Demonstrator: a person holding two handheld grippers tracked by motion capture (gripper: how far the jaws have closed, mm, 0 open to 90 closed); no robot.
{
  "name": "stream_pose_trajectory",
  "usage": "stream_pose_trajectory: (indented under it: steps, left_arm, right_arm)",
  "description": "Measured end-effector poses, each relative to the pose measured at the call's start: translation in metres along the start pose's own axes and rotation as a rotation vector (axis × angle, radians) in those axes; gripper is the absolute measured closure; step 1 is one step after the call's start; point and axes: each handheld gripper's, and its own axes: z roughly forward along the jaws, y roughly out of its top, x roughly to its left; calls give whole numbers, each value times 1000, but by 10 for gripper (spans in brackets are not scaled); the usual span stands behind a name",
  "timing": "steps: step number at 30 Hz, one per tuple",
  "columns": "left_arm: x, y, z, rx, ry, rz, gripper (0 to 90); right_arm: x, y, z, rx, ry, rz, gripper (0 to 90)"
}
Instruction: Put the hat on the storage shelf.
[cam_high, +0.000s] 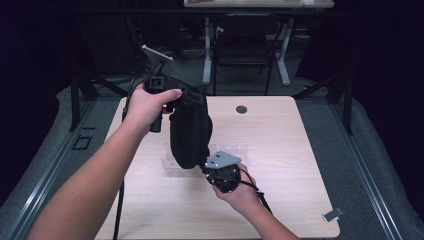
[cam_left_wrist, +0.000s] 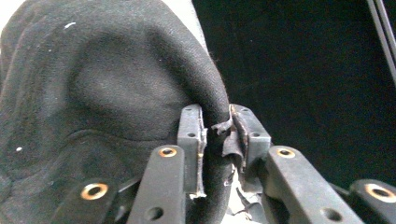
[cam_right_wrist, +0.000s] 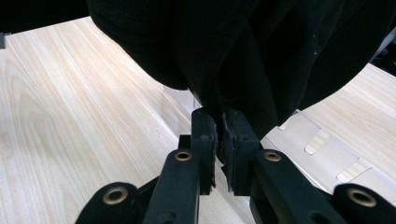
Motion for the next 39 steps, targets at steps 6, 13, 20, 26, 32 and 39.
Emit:
stream_pose_trajectory:
  steps: [6, 13, 20, 26, 32, 39]
  left_arm:
    - [-2, -1, 3, 6, -22, 4, 701]
    - [-4, 0, 5, 6, -27, 4, 679]
    - [1, 0, 2, -4, -17, -1, 672]
    - [9, -3, -2, -5, -5, 2, 642]
    - [27, -8, -14, -21, 34, -6, 613]
    - [50, -15, -23, -30, 91, -10, 595]
  right_arm:
    - [1, -3, -1, -9, -8, -1, 843]
    - [-2, -7, -2, 4, -30, 16, 853]
    - [-11, -21, 2, 27, -14, 70, 856]
    - [-10, -25, 1, 22, -24, 66, 851]
    - [-13, -33, -2, 28, -25, 90, 790]
    - [-15, -38, -7, 52, -8, 102, 743]
